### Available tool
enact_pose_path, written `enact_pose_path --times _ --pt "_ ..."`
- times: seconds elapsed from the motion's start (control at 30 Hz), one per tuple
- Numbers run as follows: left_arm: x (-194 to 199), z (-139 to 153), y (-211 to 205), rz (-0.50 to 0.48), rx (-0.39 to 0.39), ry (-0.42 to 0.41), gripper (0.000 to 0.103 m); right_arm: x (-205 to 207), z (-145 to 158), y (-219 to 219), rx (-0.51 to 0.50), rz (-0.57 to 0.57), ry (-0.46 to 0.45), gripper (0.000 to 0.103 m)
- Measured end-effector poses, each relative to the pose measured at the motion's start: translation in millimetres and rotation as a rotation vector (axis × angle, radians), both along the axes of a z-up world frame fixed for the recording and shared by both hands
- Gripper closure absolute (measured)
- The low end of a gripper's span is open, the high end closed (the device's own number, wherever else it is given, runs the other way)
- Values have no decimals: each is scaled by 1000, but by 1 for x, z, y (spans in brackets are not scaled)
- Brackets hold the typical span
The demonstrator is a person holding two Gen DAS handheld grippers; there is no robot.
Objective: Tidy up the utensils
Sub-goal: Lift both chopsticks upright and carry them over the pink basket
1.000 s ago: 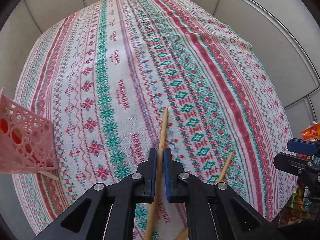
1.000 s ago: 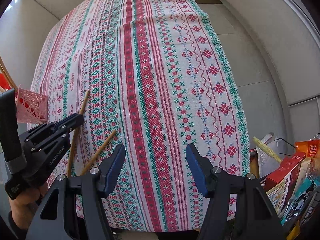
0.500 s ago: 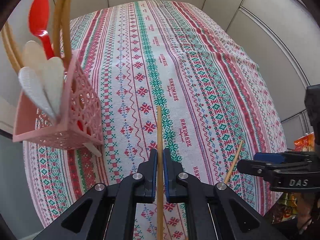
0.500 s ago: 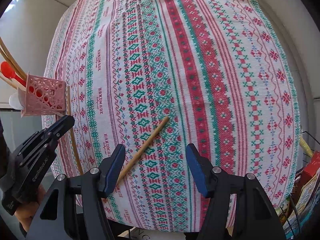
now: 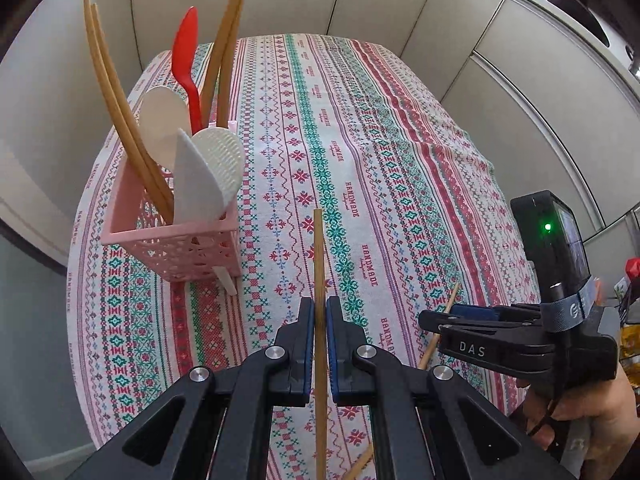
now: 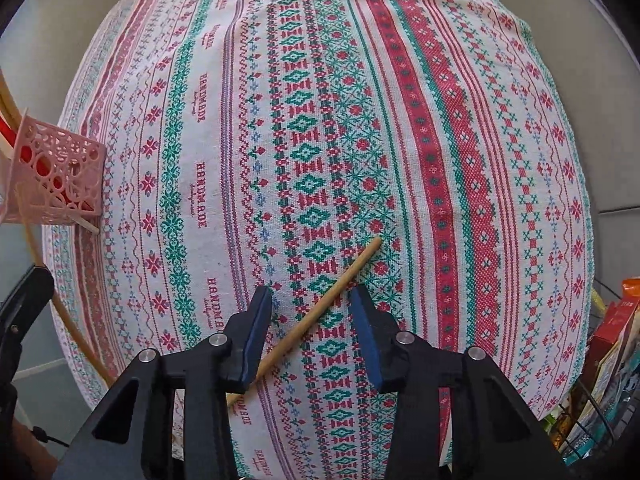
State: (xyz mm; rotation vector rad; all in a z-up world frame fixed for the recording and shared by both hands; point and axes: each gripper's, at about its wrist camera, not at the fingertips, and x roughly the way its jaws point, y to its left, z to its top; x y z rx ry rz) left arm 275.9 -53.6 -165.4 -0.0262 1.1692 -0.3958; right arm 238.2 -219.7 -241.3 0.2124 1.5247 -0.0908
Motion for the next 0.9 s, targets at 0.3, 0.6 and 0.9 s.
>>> enact_pose_path --times 0.3,0.6,0.9 --pt "-1 1 14 34 0 1 97 2 -3 20 -42 37 -34 93" --pt "-10 23 38 89 -26 -59 97 2 16 -11 110 -6 -102 98" --pt "-32 72 49 103 -35 -206 97 -10 96 -10 132 41 -379 98"
